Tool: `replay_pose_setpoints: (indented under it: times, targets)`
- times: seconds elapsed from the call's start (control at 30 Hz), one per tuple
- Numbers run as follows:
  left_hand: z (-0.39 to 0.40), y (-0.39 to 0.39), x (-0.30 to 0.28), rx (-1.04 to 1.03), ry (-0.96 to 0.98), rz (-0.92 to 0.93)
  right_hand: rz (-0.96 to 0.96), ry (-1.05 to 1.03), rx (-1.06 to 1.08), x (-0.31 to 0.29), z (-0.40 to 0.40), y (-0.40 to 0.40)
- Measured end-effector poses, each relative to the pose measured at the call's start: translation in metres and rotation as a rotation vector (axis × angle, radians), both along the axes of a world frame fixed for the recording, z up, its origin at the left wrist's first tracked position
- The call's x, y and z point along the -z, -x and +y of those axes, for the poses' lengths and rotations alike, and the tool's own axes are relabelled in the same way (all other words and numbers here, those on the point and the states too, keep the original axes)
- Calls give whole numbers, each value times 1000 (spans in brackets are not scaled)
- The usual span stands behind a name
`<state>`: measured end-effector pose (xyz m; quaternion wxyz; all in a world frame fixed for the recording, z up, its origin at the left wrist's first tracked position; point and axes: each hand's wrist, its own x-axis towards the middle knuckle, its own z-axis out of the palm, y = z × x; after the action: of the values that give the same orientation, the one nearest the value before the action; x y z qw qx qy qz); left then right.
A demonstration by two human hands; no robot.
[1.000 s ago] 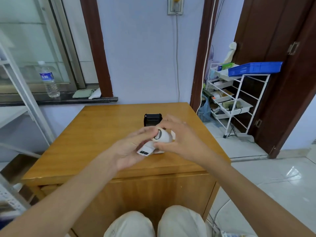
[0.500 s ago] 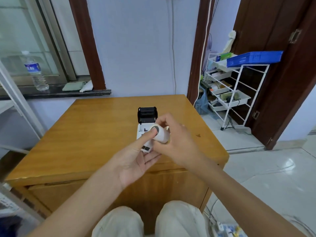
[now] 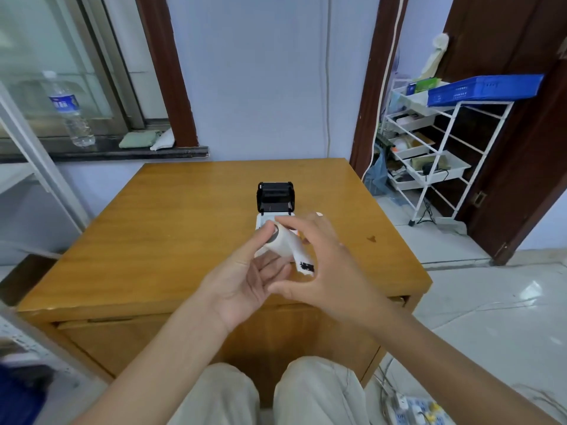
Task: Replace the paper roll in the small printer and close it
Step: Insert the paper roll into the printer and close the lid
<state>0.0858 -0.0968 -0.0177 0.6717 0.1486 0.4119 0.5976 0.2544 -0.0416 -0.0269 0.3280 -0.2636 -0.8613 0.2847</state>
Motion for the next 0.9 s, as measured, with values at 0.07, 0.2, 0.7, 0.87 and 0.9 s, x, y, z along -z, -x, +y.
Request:
replay_pose_setpoints:
  times: [0.07, 0.2, 0.7, 0.87, 0.9]
  targets:
    - [1, 0, 2, -33, -20, -24, 33, -83, 37, 8, 1, 7]
    - [1, 3, -2, 11, -95, -22, 193, -169, 152, 11, 13, 13]
    - [61, 77, 60, 224, -343, 2261, -183, -19, 155, -20, 123, 29]
    - [64, 76, 66, 159, -360, 2267, -156, 99, 146, 1, 133, 47]
    - [64, 76, 66, 141, -368, 2282, -149, 109, 151, 4, 134, 51]
